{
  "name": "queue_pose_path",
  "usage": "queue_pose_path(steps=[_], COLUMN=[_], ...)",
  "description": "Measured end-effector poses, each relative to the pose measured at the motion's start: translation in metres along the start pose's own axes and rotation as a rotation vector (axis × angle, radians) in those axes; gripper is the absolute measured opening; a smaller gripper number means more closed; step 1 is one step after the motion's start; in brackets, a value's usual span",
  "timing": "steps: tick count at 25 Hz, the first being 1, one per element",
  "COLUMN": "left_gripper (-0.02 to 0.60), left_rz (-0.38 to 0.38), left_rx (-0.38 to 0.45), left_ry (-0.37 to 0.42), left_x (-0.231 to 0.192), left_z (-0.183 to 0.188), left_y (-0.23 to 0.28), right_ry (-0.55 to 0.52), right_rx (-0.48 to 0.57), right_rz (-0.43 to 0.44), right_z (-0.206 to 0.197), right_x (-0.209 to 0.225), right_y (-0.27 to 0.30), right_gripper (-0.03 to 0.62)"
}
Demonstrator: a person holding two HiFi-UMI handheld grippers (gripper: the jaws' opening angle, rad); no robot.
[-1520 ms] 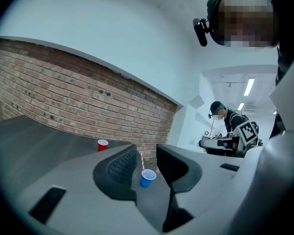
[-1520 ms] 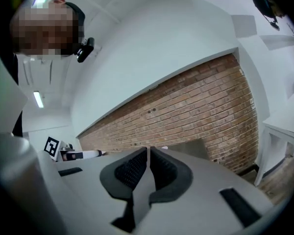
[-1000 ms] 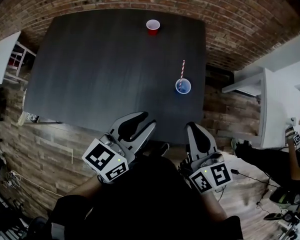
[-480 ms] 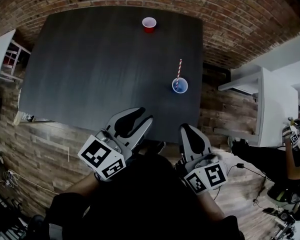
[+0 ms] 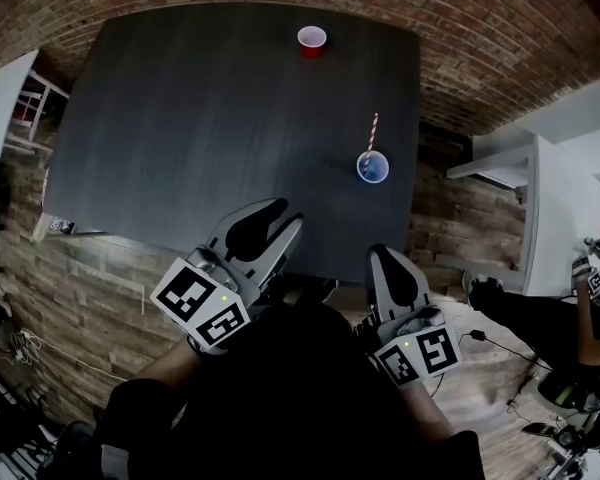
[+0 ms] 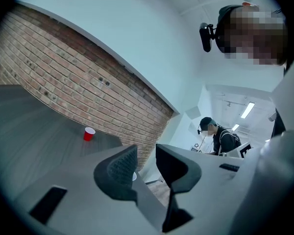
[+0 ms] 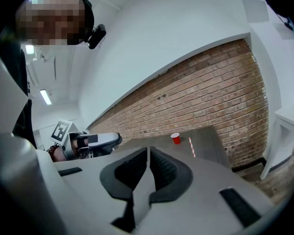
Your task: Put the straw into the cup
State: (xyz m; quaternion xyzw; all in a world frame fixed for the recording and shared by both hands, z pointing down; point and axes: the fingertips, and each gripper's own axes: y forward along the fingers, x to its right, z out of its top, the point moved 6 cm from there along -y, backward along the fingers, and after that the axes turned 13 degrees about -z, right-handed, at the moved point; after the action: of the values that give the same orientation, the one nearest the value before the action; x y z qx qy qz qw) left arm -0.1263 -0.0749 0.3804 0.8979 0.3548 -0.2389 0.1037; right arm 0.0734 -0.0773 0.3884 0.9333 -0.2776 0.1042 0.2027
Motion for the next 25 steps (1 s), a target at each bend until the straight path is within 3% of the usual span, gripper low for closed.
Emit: queue_pose_path(steps=[25], left_gripper=[0.124], left_rz=[0.032], left_rx=[0.026], left_ry=[-0.039], left_x=[-0.009], left_z=[0.002], left_y=[-0.006], right_ry=[-0.019], right_rx=[-0.001], right_rz=[0.040], right_z=[-0.001], right_x=[-0.008], right_y=[-0.003], right_gripper=[0.044])
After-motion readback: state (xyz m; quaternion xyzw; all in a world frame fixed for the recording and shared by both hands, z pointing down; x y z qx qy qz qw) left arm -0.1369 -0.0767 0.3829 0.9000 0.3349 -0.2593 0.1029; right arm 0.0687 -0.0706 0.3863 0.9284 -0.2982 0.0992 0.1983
